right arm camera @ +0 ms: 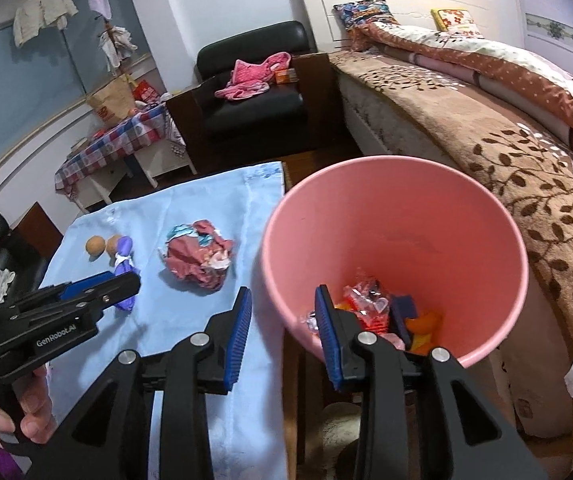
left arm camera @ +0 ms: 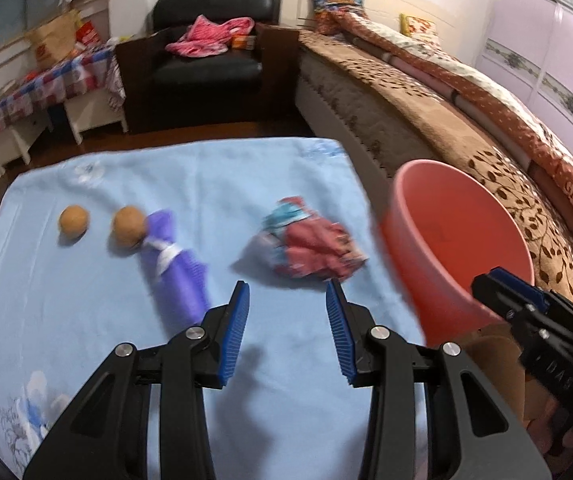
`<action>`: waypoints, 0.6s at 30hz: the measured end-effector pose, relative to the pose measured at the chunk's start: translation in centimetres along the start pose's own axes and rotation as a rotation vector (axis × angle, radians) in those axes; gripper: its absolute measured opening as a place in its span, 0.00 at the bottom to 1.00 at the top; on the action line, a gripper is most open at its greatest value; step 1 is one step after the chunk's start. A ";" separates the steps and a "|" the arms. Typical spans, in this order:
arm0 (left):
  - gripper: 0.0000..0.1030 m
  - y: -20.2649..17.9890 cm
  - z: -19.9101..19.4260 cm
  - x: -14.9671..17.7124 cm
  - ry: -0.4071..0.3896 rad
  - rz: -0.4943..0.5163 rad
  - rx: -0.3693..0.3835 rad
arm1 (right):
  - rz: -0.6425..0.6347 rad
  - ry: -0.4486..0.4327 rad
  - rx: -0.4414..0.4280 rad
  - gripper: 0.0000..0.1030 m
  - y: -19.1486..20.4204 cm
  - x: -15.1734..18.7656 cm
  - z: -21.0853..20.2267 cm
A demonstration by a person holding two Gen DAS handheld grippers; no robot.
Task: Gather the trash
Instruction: 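Move both tools back over the table toward the purple cloth and crumpled paper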
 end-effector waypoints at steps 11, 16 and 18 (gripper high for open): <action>0.39 7.1 -0.3 2.0 0.014 -0.130 -0.035 | -0.047 0.036 -0.046 0.31 2.1 0.6 1.8; 0.39 7.9 0.9 1.8 0.067 -0.207 0.013 | -0.068 0.058 -0.063 0.31 2.9 1.1 2.7; 0.39 7.3 1.3 1.5 0.077 -0.213 0.036 | -0.074 0.063 -0.067 0.31 3.0 1.2 2.9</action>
Point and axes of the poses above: each gripper's, at about its wrist camera, not at the fingertips, and z roughly the way its jaws point, y to its left, x to its underside, the point moved 6 cm from there along z, roughly the way its jaws point, and after that the axes turned 6 degrees about y, right-handed, at the moved point
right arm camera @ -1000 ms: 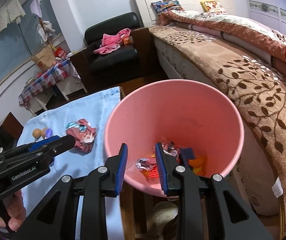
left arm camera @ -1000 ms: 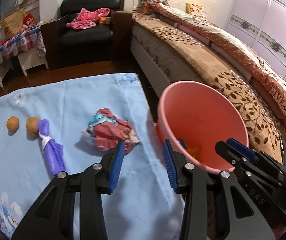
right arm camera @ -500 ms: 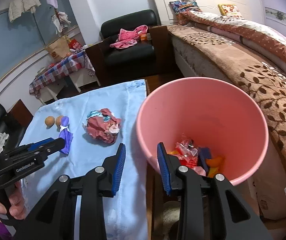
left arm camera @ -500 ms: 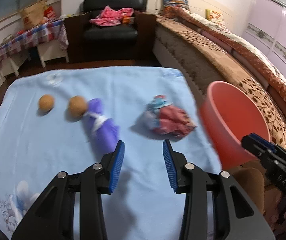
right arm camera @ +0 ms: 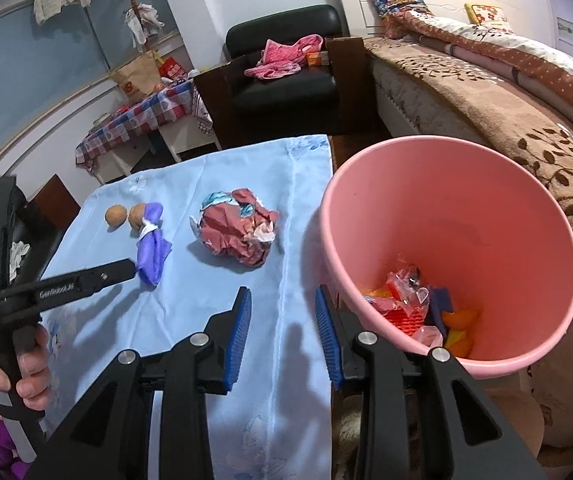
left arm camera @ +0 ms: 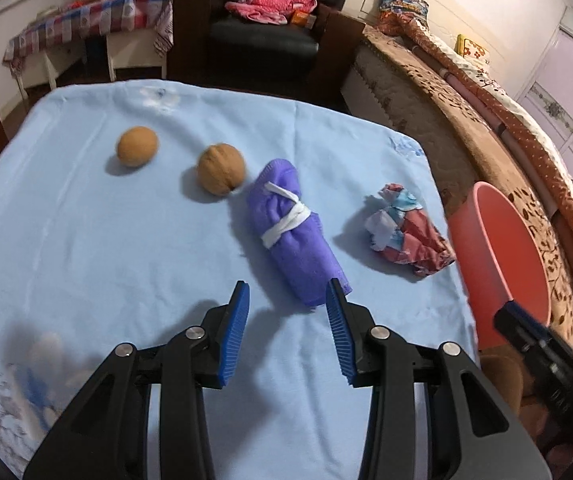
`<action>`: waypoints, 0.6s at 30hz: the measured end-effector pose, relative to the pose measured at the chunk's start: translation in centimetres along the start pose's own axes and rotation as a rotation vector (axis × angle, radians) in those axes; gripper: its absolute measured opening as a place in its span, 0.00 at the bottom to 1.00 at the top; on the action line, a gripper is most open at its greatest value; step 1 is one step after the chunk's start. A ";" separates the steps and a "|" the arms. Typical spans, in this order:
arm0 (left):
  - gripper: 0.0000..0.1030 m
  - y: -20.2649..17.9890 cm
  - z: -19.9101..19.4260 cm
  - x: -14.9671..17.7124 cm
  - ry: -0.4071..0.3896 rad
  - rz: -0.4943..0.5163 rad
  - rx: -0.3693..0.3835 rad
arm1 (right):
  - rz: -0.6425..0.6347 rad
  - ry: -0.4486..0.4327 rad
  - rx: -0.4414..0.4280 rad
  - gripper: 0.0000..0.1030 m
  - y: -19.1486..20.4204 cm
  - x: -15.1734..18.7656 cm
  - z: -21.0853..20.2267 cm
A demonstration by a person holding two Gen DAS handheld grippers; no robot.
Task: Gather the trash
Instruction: 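Move both tools back over the table toward the purple cloth and crumpled paper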
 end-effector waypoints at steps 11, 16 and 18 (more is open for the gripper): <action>0.39 -0.6 -0.2 -2.0 -0.002 -0.073 0.070 | -0.021 -0.014 -0.028 0.36 0.2 -0.4 0.0; 0.39 0.1 0.1 -2.8 0.008 -0.103 0.034 | -0.052 -0.010 -0.035 0.36 1.2 -1.4 0.6; 0.39 0.2 0.7 -2.9 0.022 -0.117 0.014 | -0.066 -0.010 -0.040 0.38 1.9 -1.8 0.9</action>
Point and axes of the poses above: each gripper's, at about its wrist camera, not at the fingertips, and z roughly the way its jaws point, y to its left, x to its underside, the point moved 6 cm from there along z, roughly the way its jaws point, and after that the axes turned 6 degrees about y, right-handed, at the moved point
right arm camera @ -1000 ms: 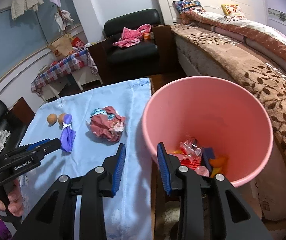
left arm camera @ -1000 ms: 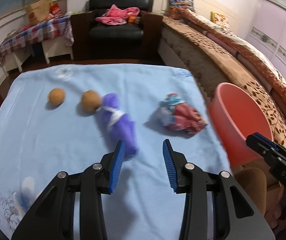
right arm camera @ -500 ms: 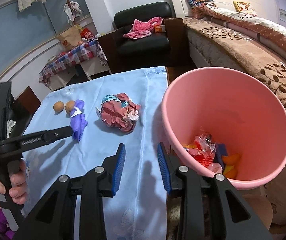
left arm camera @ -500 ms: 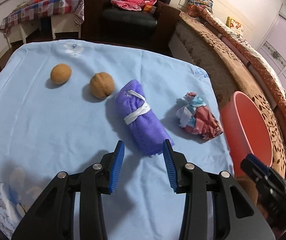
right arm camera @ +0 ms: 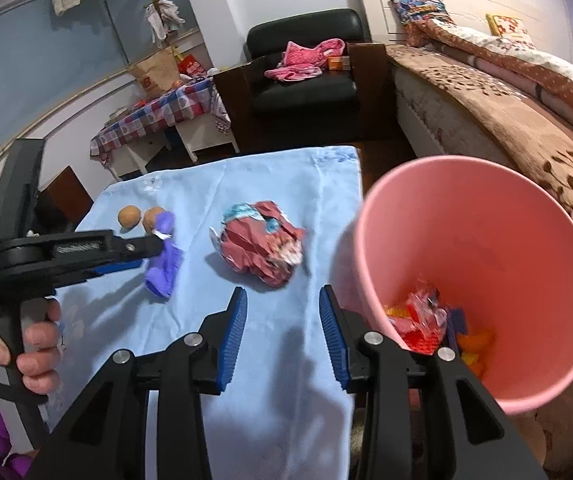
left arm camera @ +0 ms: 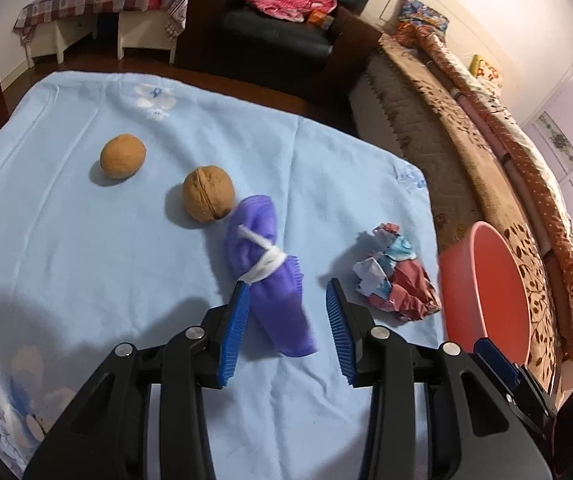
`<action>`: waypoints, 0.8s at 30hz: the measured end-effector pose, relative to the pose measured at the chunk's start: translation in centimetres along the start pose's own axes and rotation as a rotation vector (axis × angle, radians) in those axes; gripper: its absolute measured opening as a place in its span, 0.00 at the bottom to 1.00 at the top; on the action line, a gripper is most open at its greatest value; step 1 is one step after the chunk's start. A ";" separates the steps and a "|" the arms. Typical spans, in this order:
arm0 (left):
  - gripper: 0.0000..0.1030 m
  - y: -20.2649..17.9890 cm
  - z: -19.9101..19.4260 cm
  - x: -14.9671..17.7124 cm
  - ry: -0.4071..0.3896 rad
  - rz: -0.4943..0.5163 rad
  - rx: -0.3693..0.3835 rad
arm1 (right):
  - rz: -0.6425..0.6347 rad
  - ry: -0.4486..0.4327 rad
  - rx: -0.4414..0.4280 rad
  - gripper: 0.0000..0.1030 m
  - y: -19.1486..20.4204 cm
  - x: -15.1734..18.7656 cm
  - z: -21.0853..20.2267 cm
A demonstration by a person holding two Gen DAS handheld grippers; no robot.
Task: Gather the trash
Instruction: 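Move both tools back over the table toward the purple cloth and crumpled paper, then grasp the purple cloth bundle with the left tool while the right tool grasps the crumpled red paper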
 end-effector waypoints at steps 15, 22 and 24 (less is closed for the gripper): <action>0.38 0.3 1.3 0.0 -0.011 0.000 -0.012 | -0.157 0.014 0.022 0.48 3.6 -2.7 2.8; 0.19 0.9 0.6 0.3 -0.029 0.005 0.006 | -0.184 0.041 0.040 0.48 3.9 -3.4 4.6; 0.18 0.9 0.2 0.4 -0.031 0.004 0.015 | -0.181 0.057 0.044 0.48 3.8 -3.5 5.2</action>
Point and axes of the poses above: each gripper's, at about its wrist camera, not at the fingertips, and z roughly the way its jaws point, y to its left, x to its underside, the point moved 6 cm from there along z, roughly the way its jaws point, and after that the axes turned 6 degrees about y, right-handed, at the moved point
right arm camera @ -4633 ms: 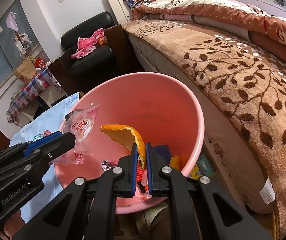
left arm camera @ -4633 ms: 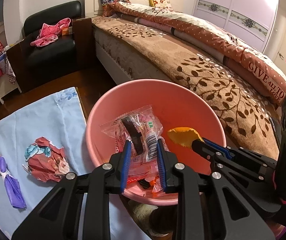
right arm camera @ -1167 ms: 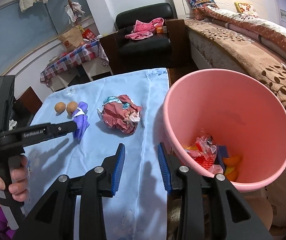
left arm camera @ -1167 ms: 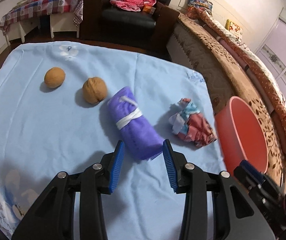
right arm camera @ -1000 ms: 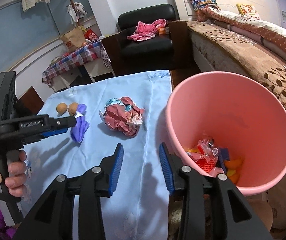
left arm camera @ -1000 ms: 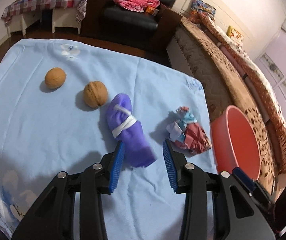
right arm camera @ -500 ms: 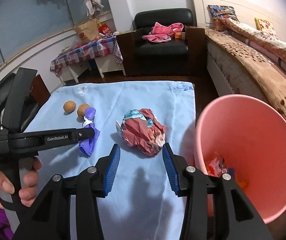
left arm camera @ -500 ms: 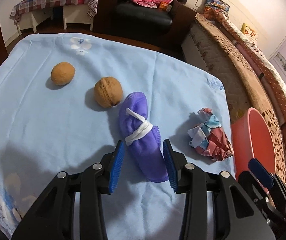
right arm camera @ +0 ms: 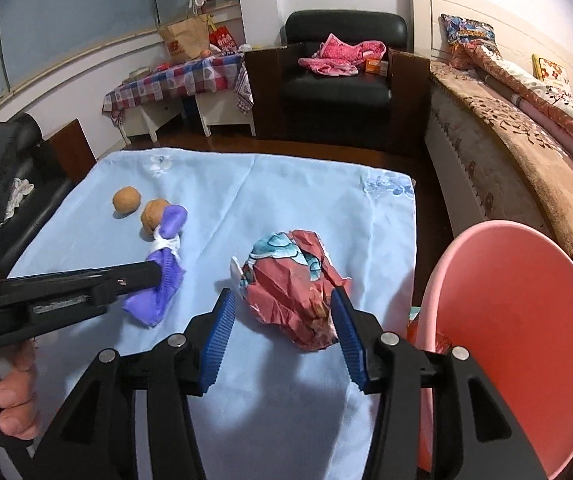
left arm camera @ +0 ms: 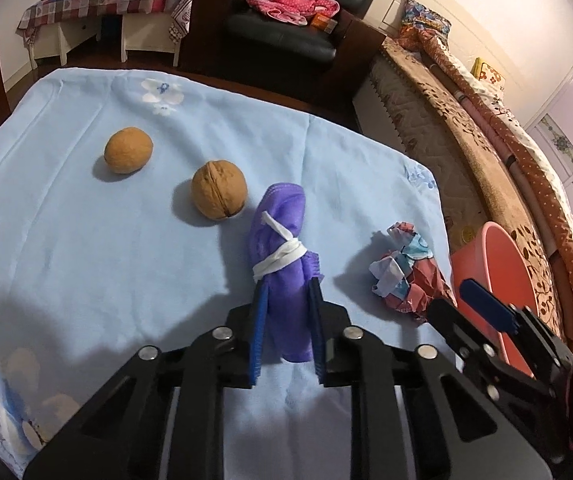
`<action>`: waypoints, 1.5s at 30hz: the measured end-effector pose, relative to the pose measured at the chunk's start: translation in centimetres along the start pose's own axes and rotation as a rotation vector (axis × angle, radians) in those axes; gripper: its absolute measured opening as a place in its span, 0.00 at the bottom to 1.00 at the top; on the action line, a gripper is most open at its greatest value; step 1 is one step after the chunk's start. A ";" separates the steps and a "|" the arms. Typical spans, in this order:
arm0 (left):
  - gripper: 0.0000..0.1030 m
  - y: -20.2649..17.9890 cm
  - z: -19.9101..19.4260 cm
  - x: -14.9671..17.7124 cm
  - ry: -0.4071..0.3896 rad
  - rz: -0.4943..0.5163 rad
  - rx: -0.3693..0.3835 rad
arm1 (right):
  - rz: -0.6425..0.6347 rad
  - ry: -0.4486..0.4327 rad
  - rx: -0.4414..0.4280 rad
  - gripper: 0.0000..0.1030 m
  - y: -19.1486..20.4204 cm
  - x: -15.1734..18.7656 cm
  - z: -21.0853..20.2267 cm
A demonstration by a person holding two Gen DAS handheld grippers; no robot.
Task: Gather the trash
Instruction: 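Grasp the purple cloth bundle with the left tool while the right tool grasps the crumpled red paper, then carry the purple cloth and crumpled paper in both tools over the pink bucket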
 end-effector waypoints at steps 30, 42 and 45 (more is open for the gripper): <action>0.16 -0.7 -3.1 1.5 -0.079 0.075 -0.019 | -0.014 0.027 -0.052 0.25 2.7 1.9 -0.4; 0.16 -1.8 -5.1 2.2 -0.142 0.115 -0.051 | 0.036 -0.012 -0.102 0.25 3.5 3.2 -4.6; 0.16 -2.1 -5.4 2.3 -0.152 0.123 -0.057 | 0.035 -0.024 -0.106 0.25 3.9 3.4 -5.5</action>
Point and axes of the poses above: each gripper's, at about its wrist camera, not at the fingertips, and z roughly the way its jaws point, y to its left, x to its underside, the point moved 6 cm from there along z, roughly the way its jaws point, and after that the axes turned 6 degrees about y, right-handed, at the moved point
